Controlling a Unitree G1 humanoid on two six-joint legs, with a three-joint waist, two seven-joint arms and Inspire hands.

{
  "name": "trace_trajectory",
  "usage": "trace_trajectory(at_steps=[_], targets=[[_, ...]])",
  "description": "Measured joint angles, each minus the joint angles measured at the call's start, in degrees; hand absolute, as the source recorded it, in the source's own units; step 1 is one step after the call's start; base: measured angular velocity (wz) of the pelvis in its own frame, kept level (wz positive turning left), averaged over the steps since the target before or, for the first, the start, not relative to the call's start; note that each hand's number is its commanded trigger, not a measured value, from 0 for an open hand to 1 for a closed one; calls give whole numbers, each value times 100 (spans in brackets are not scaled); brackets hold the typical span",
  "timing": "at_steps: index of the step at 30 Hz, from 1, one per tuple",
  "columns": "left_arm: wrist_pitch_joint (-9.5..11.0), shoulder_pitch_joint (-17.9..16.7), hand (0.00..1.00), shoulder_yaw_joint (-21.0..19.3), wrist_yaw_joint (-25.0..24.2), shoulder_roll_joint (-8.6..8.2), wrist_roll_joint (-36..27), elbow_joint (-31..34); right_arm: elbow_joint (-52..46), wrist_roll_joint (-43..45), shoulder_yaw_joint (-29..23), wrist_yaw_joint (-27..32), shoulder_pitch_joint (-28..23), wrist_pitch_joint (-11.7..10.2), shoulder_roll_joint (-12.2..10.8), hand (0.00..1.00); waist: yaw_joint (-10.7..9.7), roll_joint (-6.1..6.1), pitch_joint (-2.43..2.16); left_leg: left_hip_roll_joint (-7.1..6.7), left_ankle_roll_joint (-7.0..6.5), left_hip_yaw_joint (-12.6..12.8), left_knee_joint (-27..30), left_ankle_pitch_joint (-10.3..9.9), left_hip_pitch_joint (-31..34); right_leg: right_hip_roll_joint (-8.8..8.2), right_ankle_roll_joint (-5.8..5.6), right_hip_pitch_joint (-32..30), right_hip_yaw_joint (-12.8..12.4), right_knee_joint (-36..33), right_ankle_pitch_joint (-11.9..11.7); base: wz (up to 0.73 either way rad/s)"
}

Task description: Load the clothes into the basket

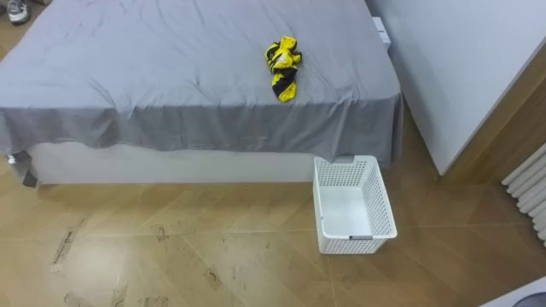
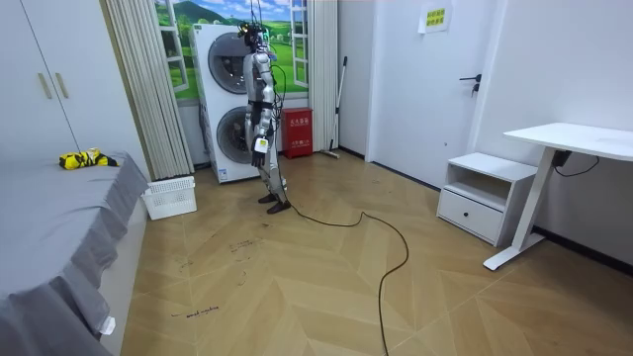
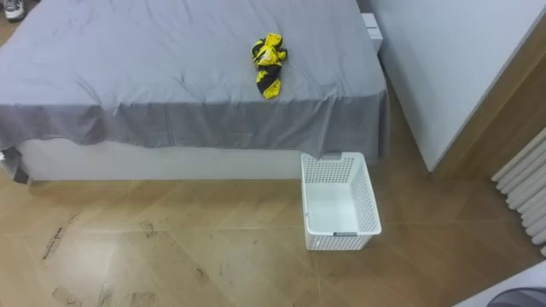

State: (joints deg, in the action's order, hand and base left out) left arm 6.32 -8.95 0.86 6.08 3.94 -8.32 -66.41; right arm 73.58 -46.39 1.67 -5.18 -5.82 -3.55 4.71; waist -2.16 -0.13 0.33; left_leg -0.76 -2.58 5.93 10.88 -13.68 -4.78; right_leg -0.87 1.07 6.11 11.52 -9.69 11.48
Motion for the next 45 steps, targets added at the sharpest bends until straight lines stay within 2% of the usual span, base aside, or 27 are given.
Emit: trace_trajectory(at_steps=[8,13,20,26,27,28,30,31,32,33,35,36,37,38,39,40,41,42,43,44,45], targets=[[4,-73,0,-62,0,5,-25,2,20,84,-3,-16,-60,10,0,0,-4,-43,6,1,-1,-8,-41,0,-100,4,-2,84,-22,21,2,0],[0,-115,0,-80,-3,11,-229,3,21,13,-47,-113,-137,189,2,0,17,-90,10,-1,-1,-2,-86,0,-187,8,-2,175,-42,94,1,0],[-1,-153,0,-94,-40,10,-281,4,14,-92,-76,-114,-180,192,2,0,22,-105,4,-2,0,14,-100,0,-189,10,-2,177,-41,106,2,0],[-16,-154,0,-298,-26,-7,-280,-9,22,43,-62,-132,-219,197,-2,0,54,-147,7,41,4,60,87,-63,-149,34,2,187,-52,60,4,-1],[-20,-142,0,-296,-24,-13,-352,-5,22,34,-60,-128,-217,223,-3,0,96,-89,-12,110,12,99,323,-190,-55,99,29,123,-65,-40,21,-12],[-20,-130,0,-296,-19,-14,-368,-3,23,39,-55,-130,-199,239,-7,0,99,-86,-7,151,24,107,504,-269,37,114,44,74,-89,-101,47,-19],[-43,-84,0,-401,-15,-2,-648,9,24,125,1,-169,-140,244,-22,0,137,-48,3,322,124,199,1315,-535,380,197,114,-74,-196,-408,234,-17],[-55,-79,0,-429,-14,7,-762,10,22,165,3,-175,-133,243,-30,0,134,-73,2,343,156,213,1529,-555,467,190,148,-108,-233,-468,351,-5],[-76,-79,0,-432,-14,19,-965,14,20,168,2,-177,-132,236,-28,0,108,-163,42,398,167,235,1949,-559,630,197,175,-134,-273,-600,439,0],[-84,-88,0,-416,-24,18,-1163,21,21,148,7,-168,-156,224,-3,0,106,-143,39,490,180,281,2333,-549,821,223,195,-107,-260,-628,458,5],[-69,-105,0,-406,-41,14,-1409,195,18,26,31,-155,-181,216,13,0,103,-162,44,520,276,279,3049,-424,1258,195,228,-63,-328,-673,495,13],[8,-109,0,-369,-42,21,-1629,261,17,-47,61,-118,-186,222,25,0,96,-184,48,441,250,268,2872,-439,1561,163,173,-84,-441,-687,562,19],[43,-105,0,-314,-43,21,-1777,284,18,-73,65,-105,-187,227,39,0,111,-190,46,395,252,278,2615,-421,1717,112,148,-104,-451,-709,581,6],[97,-130,0,-237,-45,12,-1990,368,5,-100,87,-99,-180,234,62,0,162,-209,32,297,339,280,1940,-223,1996,31,108,-130,-541,-716,610,-25],[161,-157,0,-250,-46,-24,-2059,446,-19,-86,99,-102,-191,242,83,0,288,-200,26,290,360,263,1190,226,2169,-34,53,-122,-643,-708,648,-57],[262,-193,0,-264,-47,-35,-2090,453,-32,-52,123,-109,-204,252,83,0,412,-160,24,296,382,224,730,689,2227,-128,0,-73,-687,-703,707,-58],[293,-205,0,-285,-47,-35,-2090,448,-52,-16,146,-116,-204,256,84,0,412,-160,24,281,373,167,594,902,2226,-165,-20,-41,-698,-697,750,-39],[314,-277,0,-306,-48,-21,-2102,433,-111,49,144,-129,-215,261,83,0,376,-173,12,206,289,149,573,1225,2255,-254,-98,31,-694,-682,829,-6],[337,-284,0,-300,-48,-29,-2124,452,-184,43,106,-125,-236,260,99,0,345,-163,-10,93,151,178,693,1313,2367,-358,-176,28,-702,-661,897,5],[364,-284,0,-298,-49,-31,-2136,455,-218,23,65,-124,-240,260,103,0,330,-172,-49,50,40,255,765,1267,2416,-406,-237,23,-708,-622,932,10],[405,-295,0,-296,-50,-7,-2148,454,-258,-33,17,-131,-220,260,101,0,336,-252,-82,-21,-168,493,883,1126,2417,-491,-332,45,-760,-505,963,-7]])
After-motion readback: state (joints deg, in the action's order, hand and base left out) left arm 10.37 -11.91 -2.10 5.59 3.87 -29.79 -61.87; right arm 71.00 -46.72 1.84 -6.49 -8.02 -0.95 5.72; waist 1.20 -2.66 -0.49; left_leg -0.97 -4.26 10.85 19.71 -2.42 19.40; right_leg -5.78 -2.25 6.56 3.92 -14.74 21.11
